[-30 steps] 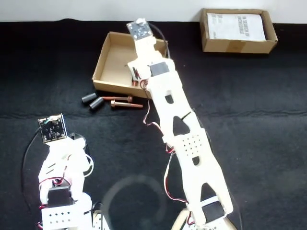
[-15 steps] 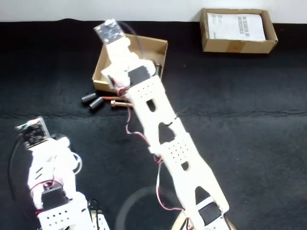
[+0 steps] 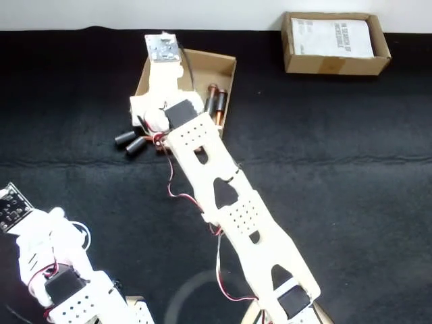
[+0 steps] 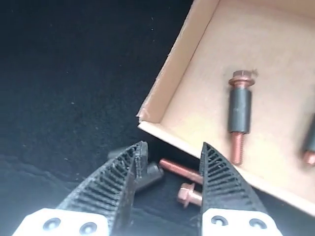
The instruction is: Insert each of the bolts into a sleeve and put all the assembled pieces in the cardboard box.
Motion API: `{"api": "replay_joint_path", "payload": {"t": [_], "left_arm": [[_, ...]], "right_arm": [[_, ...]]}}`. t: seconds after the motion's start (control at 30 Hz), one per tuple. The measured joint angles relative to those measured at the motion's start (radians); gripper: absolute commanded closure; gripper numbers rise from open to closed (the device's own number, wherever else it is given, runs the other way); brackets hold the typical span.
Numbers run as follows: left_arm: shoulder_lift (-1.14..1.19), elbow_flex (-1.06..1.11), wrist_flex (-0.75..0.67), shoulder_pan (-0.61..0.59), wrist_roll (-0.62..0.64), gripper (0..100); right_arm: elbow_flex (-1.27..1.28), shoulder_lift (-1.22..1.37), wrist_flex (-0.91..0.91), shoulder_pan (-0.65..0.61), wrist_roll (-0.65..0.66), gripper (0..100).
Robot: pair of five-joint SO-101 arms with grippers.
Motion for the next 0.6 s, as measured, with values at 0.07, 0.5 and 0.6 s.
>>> {"api": "replay_joint_path", "payload": {"t": [0.07,0.5,0.6], "left_arm": [[0.000,0.000,0.000,0.002,0.000,99],[0.000,0.000,0.000,0.002,0.000,99],[0.000,0.000,0.000,0.002,0.000,99]], "right_arm": [[0.000,0.000,0.000,-0.002,-0.106,84.1],[0.086,0.020,-0.031,-0.132,-0.624,84.2],[0.086,0.018,-0.031,-0.147,-0.629,84.3]]}}
